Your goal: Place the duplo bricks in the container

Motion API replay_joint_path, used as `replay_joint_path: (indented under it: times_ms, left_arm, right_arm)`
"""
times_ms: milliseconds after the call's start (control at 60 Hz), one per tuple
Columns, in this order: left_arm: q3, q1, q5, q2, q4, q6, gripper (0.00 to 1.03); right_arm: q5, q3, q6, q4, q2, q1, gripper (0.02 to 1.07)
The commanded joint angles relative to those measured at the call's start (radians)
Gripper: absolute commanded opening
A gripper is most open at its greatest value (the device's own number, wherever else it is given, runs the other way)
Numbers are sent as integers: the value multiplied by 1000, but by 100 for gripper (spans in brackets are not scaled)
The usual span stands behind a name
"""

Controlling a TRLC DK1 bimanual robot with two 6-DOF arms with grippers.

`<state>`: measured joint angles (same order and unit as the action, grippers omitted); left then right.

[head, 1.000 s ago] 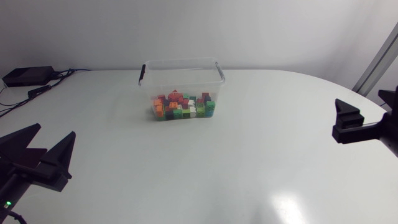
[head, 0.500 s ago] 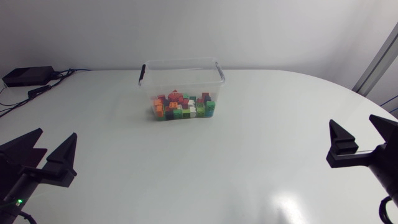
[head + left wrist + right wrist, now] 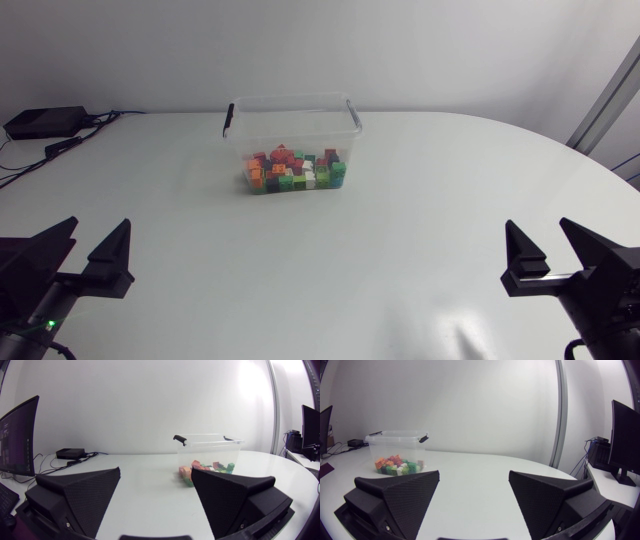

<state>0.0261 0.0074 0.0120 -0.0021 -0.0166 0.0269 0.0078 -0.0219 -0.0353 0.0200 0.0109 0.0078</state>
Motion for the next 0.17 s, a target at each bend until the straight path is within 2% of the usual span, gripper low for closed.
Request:
replay_joint_path:
  times_ms: [0, 150]
  left_arm:
    - [-26, -7, -12, 2, 17, -27, 99]
    - [-26, -7, -12, 2, 17, -27, 99]
  right_arm:
    - [-8, 22, 35, -20, -11, -8, 102]
    - [-8, 22, 35, -20, -11, -8, 102]
